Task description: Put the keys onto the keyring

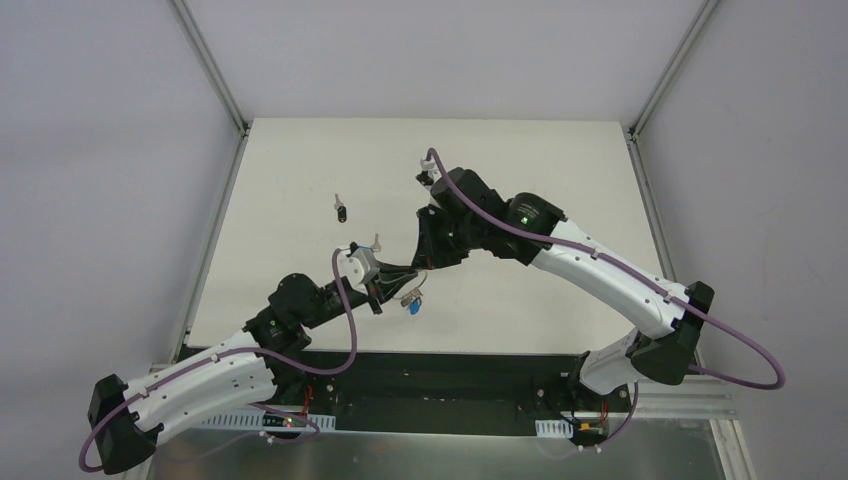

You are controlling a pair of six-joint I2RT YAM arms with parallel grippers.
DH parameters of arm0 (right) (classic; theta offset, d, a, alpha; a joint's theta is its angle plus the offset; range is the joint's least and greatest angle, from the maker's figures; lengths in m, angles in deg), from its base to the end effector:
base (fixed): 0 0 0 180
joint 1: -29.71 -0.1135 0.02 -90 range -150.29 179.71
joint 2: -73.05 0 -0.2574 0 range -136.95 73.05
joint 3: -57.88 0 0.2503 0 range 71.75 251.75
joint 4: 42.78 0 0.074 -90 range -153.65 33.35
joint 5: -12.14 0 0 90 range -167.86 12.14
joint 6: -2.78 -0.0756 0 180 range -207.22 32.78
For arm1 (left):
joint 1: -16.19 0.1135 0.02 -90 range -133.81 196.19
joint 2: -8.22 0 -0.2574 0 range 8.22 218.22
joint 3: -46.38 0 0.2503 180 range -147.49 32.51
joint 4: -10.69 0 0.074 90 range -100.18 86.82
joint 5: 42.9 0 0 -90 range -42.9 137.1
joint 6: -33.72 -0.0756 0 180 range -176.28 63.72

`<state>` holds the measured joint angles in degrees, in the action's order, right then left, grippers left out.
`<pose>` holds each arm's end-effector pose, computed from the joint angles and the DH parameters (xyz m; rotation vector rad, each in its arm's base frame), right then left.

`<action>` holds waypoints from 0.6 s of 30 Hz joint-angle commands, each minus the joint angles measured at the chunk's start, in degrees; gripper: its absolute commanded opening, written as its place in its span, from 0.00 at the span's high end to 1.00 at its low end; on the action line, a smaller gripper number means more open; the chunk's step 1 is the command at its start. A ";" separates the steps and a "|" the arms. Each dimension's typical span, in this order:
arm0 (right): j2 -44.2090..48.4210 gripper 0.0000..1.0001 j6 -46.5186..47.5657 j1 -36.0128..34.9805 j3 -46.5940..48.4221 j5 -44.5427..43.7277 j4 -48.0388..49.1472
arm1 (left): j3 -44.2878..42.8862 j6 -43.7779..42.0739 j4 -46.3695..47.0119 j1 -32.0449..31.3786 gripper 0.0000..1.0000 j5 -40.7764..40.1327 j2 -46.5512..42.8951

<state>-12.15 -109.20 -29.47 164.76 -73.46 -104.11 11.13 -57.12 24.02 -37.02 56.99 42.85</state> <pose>0.1723 0.3002 0.3671 -0.8067 2.2611 0.8039 0.1109 -0.1700 0.2983 0.7616 1.1577 -0.8842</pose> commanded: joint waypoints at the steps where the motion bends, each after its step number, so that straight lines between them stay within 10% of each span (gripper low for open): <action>1: 0.98 1.00 -0.79 -0.79 2.35 1.83 0.71 | -3.22 0.62 2.36 -0.04 1.00 0.02 0.60; 13: 1.30 1.00 -0.61 -0.84 3.12 1.02 1.07 | -3.37 0.17 0.66 0.02 1.00 1.90 0.27; 18: 1.28 1.00 -0.61 -0.84 3.03 1.05 1.01 | -2.15 -0.02 1.47 0.01 0.85 1.12 -1.51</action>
<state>-12.15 -109.22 -29.49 164.76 -74.00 -104.24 10.47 -57.14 23.28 -37.02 57.14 43.16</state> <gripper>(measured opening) 0.009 0.116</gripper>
